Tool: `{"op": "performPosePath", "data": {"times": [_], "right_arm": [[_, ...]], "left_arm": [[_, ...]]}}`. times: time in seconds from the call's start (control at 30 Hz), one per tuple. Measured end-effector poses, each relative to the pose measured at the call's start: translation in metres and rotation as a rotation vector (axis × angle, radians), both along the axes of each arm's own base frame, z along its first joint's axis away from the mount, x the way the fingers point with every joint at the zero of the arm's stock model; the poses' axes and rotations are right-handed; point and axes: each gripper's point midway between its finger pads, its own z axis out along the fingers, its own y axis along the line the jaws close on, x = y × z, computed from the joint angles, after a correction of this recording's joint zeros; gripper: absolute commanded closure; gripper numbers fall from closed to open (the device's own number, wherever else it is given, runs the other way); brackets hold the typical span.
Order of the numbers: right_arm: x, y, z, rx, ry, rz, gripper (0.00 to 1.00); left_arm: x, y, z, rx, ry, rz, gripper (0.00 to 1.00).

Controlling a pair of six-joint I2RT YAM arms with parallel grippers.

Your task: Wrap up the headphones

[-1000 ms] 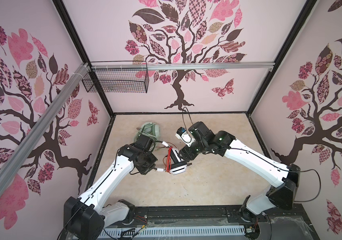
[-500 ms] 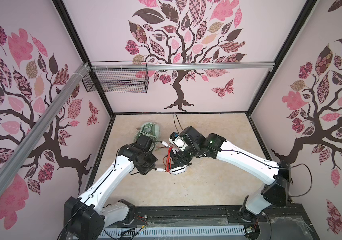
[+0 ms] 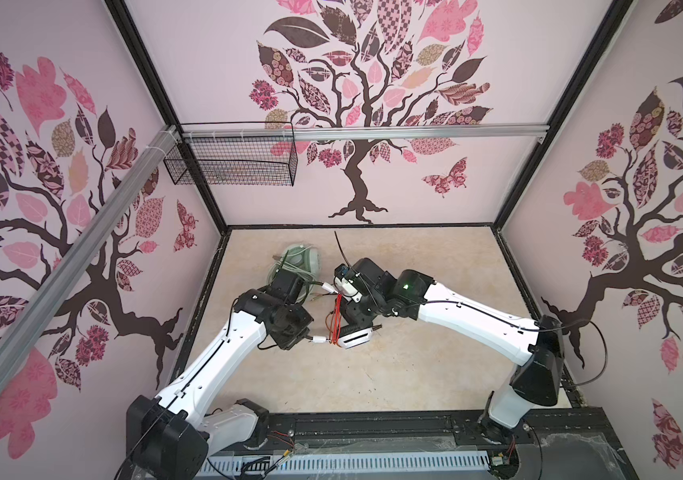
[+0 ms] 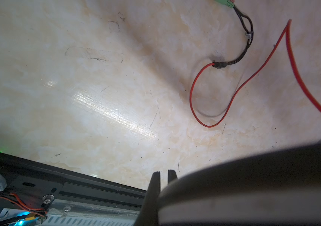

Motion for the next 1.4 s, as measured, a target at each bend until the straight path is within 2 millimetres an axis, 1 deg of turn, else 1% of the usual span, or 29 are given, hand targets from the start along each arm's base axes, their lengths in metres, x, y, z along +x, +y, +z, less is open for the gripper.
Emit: {"op": "performPosePath", "data": {"times": [0.1,0.27,0.53,0.77,0.97,1.07,1.13,1.17,1.2,1.3,1.4], "right_arm": [[0.002,-0.004,-0.002,-0.029,-0.025,0.011,0.74],[0.003,-0.016,-0.005,-0.084,-0.067,0.021,0.76],[0.008,-0.033,0.01,-0.121,-0.169,0.03,0.76],[0.002,-0.036,0.011,-0.122,-0.205,0.052,0.76],[0.002,-0.038,0.019,-0.094,-0.214,0.04,0.75],[0.002,-0.039,0.021,-0.086,-0.212,0.03,0.76],[0.002,-0.04,0.021,-0.084,-0.211,0.025,0.75],[0.003,-0.04,0.021,-0.084,-0.21,0.025,0.75],[0.002,-0.04,0.021,-0.083,-0.207,0.031,0.75],[-0.003,-0.04,0.018,-0.085,-0.186,0.05,0.75],[-0.007,-0.041,0.016,-0.085,-0.164,0.058,0.74]], "left_arm": [[0.002,0.002,-0.002,0.008,0.001,-0.027,1.0],[0.007,0.0,-0.003,0.032,0.01,-0.097,1.0],[0.016,-0.002,0.011,0.034,-0.05,-0.182,1.0],[0.017,0.0,0.012,0.019,-0.049,-0.212,1.0],[0.02,-0.01,0.017,-0.032,-0.063,-0.245,1.0],[0.02,-0.014,0.018,-0.048,-0.071,-0.259,0.88],[0.019,-0.016,0.018,-0.054,-0.073,-0.276,0.76],[0.019,-0.018,0.019,-0.061,-0.076,-0.293,0.67],[0.018,-0.019,0.019,-0.064,-0.078,-0.306,0.63],[0.018,-0.021,0.02,-0.073,-0.084,-0.319,0.59],[0.018,-0.021,0.02,-0.07,-0.089,-0.33,0.6]]}}
